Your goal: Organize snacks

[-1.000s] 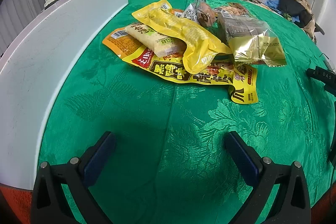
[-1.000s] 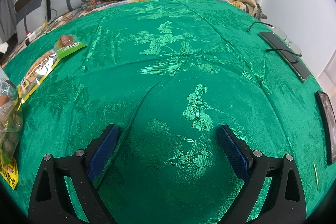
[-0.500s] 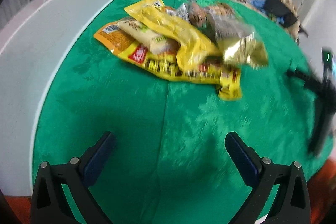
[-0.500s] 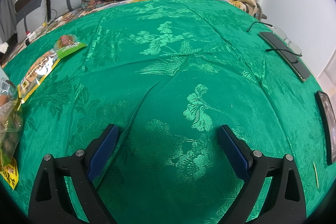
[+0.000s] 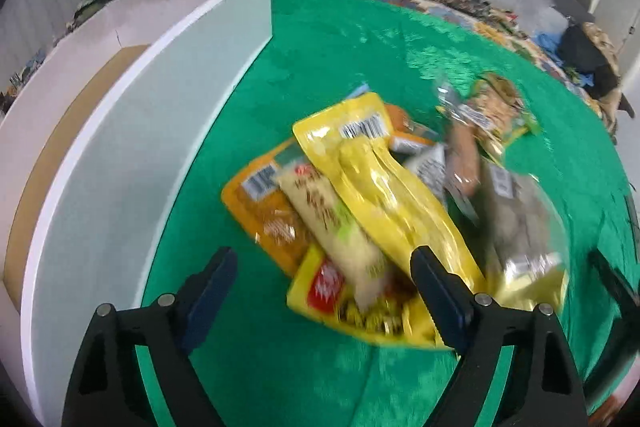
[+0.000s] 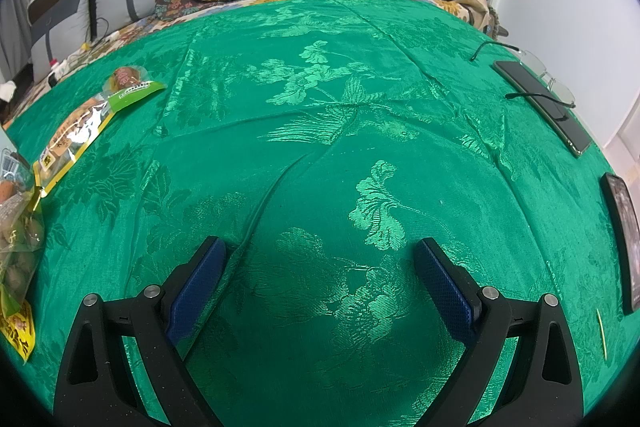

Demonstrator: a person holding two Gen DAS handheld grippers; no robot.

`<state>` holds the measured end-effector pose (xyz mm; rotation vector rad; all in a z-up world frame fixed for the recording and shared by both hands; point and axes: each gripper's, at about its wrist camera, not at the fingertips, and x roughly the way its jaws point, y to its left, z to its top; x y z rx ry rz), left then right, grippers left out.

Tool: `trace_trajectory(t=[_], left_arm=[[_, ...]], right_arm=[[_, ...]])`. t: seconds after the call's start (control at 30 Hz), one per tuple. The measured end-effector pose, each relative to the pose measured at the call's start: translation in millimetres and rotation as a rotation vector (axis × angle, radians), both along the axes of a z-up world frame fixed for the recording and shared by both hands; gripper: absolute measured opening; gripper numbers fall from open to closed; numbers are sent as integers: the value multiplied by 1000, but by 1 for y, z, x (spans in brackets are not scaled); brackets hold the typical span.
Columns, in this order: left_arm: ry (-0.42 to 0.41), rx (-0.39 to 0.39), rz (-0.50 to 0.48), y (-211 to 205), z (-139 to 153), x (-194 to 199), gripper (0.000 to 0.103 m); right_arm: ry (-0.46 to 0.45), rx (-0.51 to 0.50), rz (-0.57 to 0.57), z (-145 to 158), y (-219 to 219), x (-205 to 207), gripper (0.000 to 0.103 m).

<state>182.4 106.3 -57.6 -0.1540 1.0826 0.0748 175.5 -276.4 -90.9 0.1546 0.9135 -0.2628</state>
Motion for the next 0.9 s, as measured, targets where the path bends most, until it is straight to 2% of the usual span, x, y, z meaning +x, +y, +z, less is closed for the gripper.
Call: trace_trajectory(t=[0.07, 0.13, 0.2, 0.23, 0.3, 0.4, 0.47, 0.6, 0.9], left_arm=[[25, -12, -49, -9, -8, 11, 87], [-4, 12, -74, -19, -9, 15, 87], [7, 6, -103, -29, -13, 24, 88], [8, -2, -109, -33, -15, 27, 91], [35, -4, -144, -43, -22, 35, 103], [19, 6, -157, -46, -20, 36, 103], [15, 0, -161, -43, -19, 33, 101], [-2, -2, -171, -34, -16, 15, 82], [30, -84, -165, -13, -24, -31, 82]], right_arm=[[0, 0, 0, 0, 0, 0, 98], [0, 0, 0, 0, 0, 0, 98], [0, 0, 0, 0, 0, -1, 98], [0, 0, 0, 0, 0, 0, 98], [0, 0, 0, 0, 0, -1, 98], [0, 0, 0, 0, 0, -1, 98], [0, 0, 0, 0, 0, -1, 98], [0, 0, 0, 0, 0, 0, 98], [0, 0, 0, 0, 0, 0, 98]])
